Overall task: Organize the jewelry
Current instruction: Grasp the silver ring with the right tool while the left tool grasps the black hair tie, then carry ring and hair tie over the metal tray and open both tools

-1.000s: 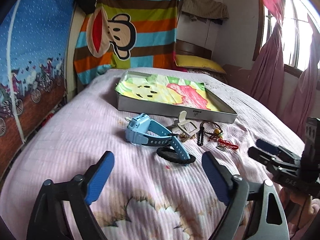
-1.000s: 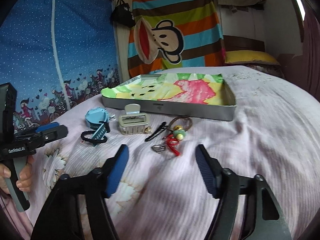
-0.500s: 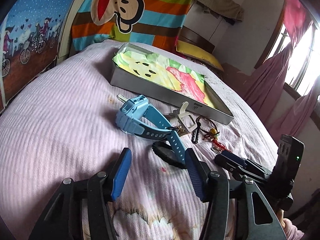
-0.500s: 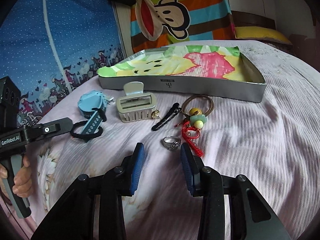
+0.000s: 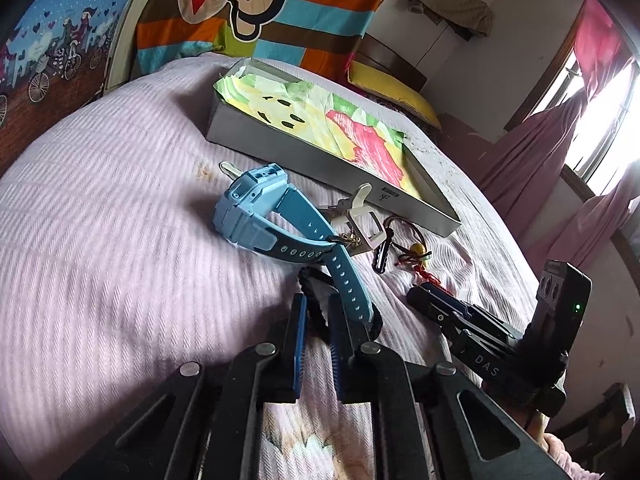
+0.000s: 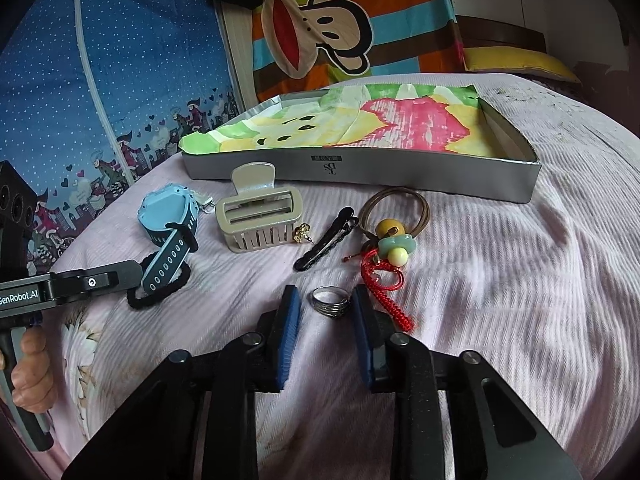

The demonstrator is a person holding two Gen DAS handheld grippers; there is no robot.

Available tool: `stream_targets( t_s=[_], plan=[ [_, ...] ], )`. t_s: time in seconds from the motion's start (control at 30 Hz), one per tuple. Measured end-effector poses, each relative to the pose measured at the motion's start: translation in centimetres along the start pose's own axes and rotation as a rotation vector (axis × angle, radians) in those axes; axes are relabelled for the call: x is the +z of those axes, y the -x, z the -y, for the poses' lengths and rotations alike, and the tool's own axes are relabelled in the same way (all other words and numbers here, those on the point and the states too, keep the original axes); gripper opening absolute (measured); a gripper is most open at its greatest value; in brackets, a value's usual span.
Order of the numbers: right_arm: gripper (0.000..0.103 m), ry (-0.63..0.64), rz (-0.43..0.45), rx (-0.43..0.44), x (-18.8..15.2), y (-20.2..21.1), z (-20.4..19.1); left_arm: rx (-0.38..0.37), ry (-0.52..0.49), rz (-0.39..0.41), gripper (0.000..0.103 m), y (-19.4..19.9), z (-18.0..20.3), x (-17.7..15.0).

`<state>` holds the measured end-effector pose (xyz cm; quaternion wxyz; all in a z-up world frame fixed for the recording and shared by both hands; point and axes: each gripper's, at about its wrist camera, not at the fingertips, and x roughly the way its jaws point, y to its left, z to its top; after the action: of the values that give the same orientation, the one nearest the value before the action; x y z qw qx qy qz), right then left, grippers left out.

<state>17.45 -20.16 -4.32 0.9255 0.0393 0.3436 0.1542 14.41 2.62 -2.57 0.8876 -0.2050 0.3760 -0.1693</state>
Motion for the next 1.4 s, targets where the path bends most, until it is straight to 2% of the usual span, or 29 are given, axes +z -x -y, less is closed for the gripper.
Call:
stream_targets(
  t_s=[0.03,0.6,0.93,1.1,1.23,1.4],
  plan=[
    [0.019,-0.001,0.003,0.003,0.0,0.0,0.0,0.000,-0.002,0.002,0.007,0.1,0.0,0.0],
    [0.019,0.034,0.081,0.056,-2.6,3.6,-1.8,0.005,-0.151,0.087,0.005,3.8,4.2,-2.4],
    [0.019,0.049,0.161,0.071,-2.0,6.8,-2.6,-0.025,-0.270,0.141,0.005,6.5,7.8,-2.6],
    [0.019,0.059,0.204,0.072,-0.6,7.6,-2.7,-0.002,-0.295,0.198,0.005,7.1,8.7,-0.7],
    [0.019,0.056,0.234,0.076,1.6,7.3,-2.4,0.023,-0.294,0.242,0.005,6.8,8.6,2.5],
    [0.019,0.061,0.255,0.081,5.2,5.4,-2.6,0.075,-0.279,0.275,0.005,4.5,7.3,7.4]
  ],
)
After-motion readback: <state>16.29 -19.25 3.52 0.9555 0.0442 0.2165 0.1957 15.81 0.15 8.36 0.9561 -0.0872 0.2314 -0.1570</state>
